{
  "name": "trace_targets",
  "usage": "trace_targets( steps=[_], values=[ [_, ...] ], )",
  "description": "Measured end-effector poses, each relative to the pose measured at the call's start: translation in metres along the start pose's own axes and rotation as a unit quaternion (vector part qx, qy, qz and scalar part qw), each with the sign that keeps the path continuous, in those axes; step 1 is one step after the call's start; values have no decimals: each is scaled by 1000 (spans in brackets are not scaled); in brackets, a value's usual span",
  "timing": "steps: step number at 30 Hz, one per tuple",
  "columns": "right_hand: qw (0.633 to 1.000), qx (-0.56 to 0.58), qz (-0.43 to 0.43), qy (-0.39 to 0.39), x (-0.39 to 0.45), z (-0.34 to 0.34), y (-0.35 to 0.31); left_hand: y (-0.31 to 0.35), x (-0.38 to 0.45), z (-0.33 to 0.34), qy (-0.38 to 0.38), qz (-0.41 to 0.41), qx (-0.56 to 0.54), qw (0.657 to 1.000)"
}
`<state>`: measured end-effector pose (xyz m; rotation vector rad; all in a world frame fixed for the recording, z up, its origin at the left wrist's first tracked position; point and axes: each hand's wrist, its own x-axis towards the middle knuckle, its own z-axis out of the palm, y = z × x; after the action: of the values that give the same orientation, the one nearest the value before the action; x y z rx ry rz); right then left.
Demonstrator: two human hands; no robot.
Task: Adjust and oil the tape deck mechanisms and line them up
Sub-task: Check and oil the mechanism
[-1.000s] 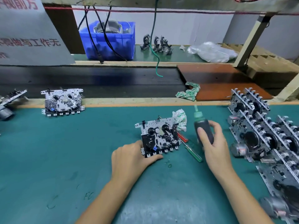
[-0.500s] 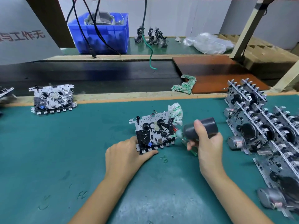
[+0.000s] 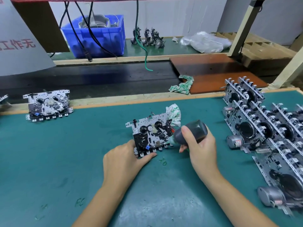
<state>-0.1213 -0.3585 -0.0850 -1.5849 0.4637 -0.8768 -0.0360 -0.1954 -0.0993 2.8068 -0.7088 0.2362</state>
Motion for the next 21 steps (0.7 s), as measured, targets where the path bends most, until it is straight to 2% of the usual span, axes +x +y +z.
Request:
trace_targets(
  steps=[21],
  values=[
    [1000,26,-7,-3,-1,0,0,1,-1,-1,2,-8,-11,1000]
  ],
)
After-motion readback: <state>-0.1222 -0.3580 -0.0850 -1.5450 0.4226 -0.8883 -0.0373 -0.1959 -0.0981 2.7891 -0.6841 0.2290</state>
